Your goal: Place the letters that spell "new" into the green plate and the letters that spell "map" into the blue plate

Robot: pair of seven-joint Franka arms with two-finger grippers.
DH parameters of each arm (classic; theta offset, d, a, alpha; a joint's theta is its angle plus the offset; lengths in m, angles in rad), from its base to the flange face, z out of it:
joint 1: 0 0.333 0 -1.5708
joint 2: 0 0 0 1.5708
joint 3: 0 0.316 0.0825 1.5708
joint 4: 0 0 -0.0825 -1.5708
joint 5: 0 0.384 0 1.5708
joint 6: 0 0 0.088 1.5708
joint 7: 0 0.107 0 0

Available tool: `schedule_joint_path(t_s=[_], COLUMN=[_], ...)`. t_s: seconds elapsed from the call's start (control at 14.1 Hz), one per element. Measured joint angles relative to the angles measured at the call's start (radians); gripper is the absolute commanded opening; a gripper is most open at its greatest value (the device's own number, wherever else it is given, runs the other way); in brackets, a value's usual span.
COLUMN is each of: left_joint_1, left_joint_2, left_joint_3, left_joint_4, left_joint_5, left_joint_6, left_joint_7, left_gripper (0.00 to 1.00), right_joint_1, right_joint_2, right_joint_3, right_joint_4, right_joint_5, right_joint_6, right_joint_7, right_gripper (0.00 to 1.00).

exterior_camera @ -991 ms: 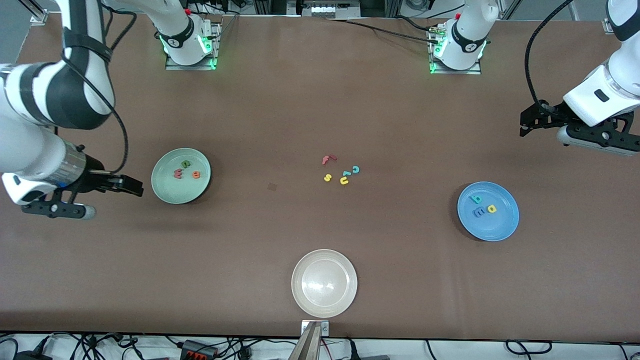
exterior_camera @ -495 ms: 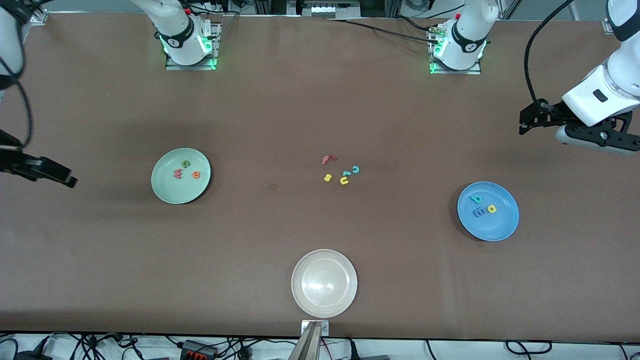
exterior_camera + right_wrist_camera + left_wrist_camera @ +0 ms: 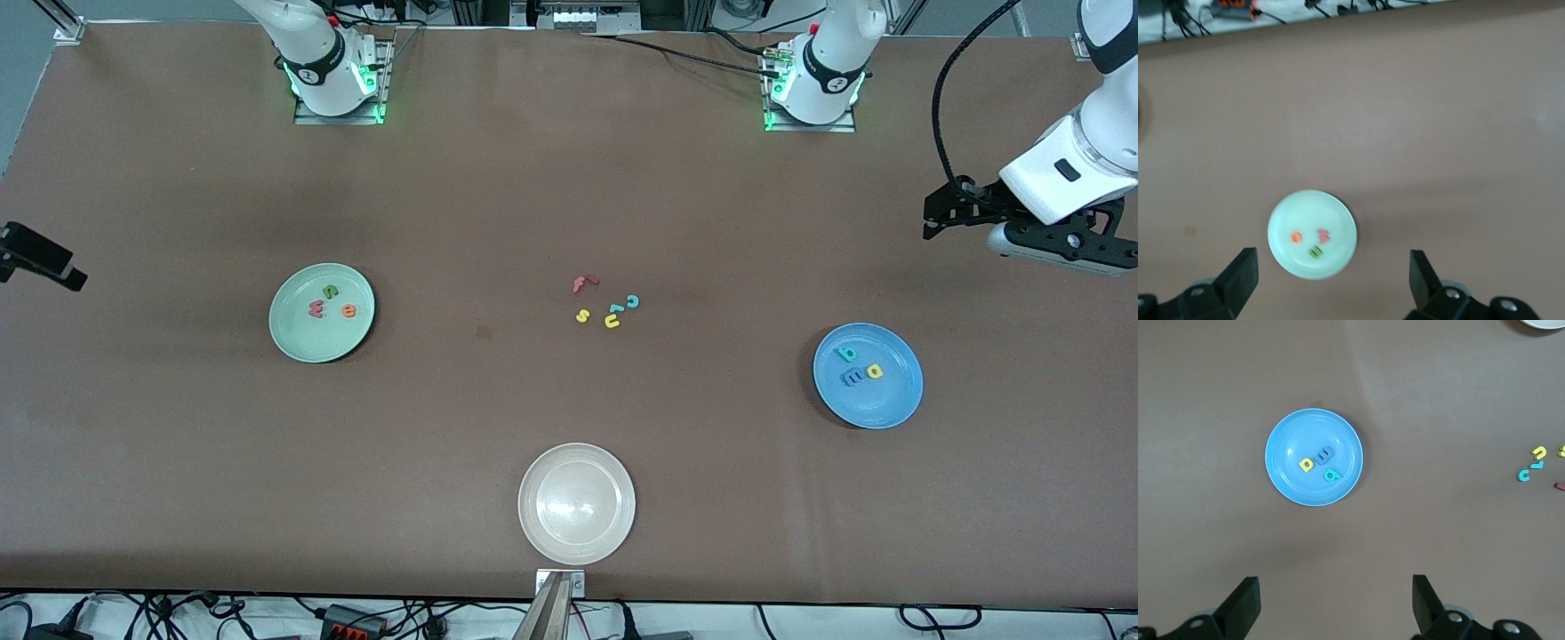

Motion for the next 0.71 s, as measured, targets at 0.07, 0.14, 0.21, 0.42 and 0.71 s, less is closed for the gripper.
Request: schedule_joint_path(t_s=[0.07,0.14,0.21,0.42,0.71], left_joint_1=[0.0,0.0,0.0,0.0,0.0], left_joint_2=[0.0,0.0,0.0,0.0,0.0], left_joint_3=[0.0,0.0,0.0,0.0,0.0], left_joint_4=[0.0,0.0,0.0,0.0,0.0], left_joint_5=[0.0,0.0,0.0,0.0,0.0], left_joint_6=[0.0,0.0,0.0,0.0,0.0], left_joint_7=[0.0,0.0,0.0,0.0,0.0], left_gripper=[1.0,1.0,1.0,1.0,1.0], right_joint_1=[0.0,0.0,0.0,-0.004,-0.012], right_joint_2=[-0.013,-0.023,-0.03,-0.052,-0.148], right_joint_3=[0.014,0.024,0.028,0.028,0.028], right_joint_4=[-0.003,-0.009,-0.018,-0.069,-0.209], right_joint_5=[-0.026,-0.04,-0.045,-0.047,-0.049], right_joint_6=[-0.024,-0.043,-0.049,-0.05,-0.032], right_joint_7=[0.0,0.0,0.0,0.0,-0.002], right_gripper=[1.0,1.0,1.0,1.0,1.0])
